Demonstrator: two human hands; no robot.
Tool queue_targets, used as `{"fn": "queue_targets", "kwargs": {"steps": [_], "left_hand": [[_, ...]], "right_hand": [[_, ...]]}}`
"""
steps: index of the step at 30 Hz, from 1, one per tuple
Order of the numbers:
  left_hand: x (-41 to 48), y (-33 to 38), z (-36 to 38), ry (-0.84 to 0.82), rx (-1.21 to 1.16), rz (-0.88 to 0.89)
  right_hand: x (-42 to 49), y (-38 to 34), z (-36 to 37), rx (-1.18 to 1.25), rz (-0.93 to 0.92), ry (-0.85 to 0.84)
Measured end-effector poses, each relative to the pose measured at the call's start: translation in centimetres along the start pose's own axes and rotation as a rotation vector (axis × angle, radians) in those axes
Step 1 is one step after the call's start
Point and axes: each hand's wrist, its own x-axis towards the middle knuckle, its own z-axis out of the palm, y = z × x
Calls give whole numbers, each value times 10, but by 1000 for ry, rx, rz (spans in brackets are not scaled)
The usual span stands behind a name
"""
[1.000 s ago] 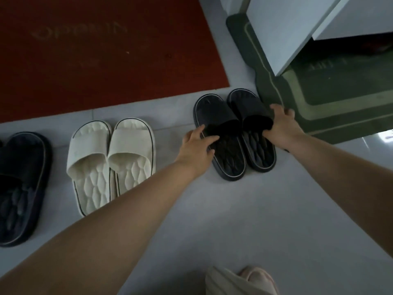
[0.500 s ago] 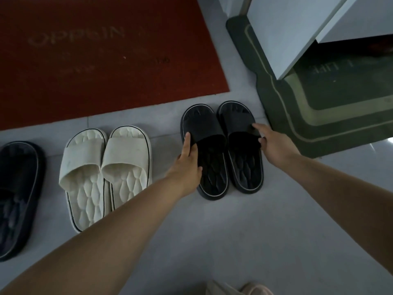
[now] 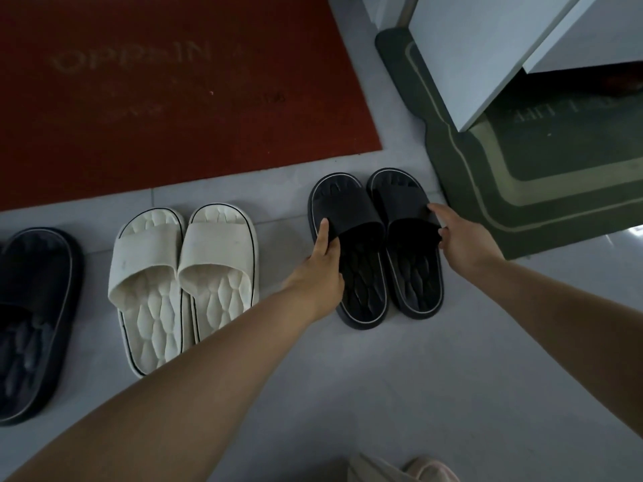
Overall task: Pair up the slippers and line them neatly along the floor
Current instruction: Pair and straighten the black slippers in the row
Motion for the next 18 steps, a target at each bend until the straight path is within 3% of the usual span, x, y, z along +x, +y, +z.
{"fn": "queue_targets", "kwargs": {"steps": [18], "left_hand": [[7, 0, 1, -8, -67, 93]], "right_hand": [[0, 2, 0, -125, 125, -19]]}}
